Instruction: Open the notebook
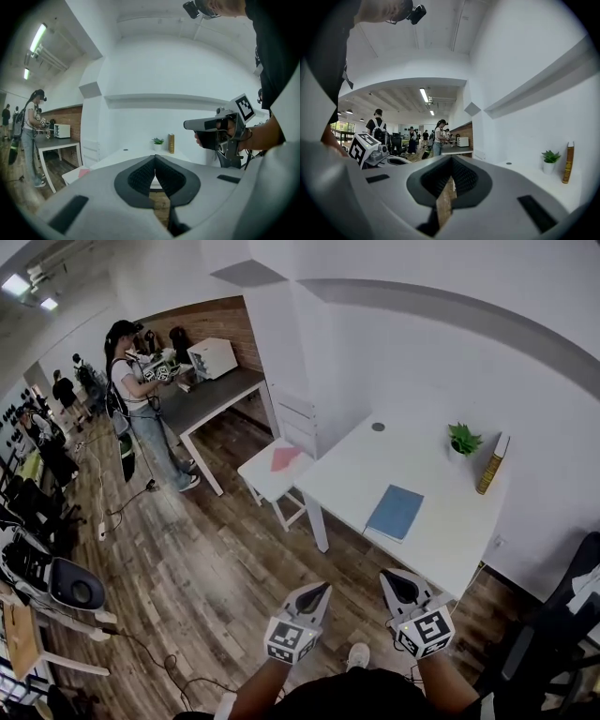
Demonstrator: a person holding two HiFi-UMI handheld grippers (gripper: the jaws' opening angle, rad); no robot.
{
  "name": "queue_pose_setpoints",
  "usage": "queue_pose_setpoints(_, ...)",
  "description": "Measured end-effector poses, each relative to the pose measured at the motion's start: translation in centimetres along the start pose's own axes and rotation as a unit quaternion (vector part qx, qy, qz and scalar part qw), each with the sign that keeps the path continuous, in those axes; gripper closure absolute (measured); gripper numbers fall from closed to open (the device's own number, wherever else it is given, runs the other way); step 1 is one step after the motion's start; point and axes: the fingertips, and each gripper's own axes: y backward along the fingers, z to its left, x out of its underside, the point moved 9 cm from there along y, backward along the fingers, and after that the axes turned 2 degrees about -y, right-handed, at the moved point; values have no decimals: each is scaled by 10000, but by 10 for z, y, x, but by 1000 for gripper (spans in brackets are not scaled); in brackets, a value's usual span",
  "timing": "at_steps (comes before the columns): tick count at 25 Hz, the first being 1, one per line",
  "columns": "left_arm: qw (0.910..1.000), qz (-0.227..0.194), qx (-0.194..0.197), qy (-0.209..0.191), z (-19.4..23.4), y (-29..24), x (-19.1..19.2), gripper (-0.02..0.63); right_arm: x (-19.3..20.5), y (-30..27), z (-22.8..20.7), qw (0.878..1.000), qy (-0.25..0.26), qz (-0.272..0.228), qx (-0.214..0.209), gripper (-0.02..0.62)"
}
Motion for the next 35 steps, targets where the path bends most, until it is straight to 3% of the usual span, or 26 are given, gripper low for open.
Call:
queue_pose_setpoints(7, 10000, 22, 24, -65, 17, -64, -10, 600, -2, -17, -62, 9999, 2, 18, 122, 594)
queue_pose_setpoints(15, 9977, 257, 592, -201, 22, -122, -11, 600, 7, -27, -100, 9987, -110, 163, 462, 594)
queue_pose_setpoints(24, 9886, 372, 1402, -392, 57, -204, -7, 600, 10, -52, -144, 9909, -229, 227, 1304, 594)
queue_pose_setpoints(35, 9687, 681, 2214, -897, 112, -284, 1, 600, 11, -98, -166, 9695, -240, 371, 2411, 594)
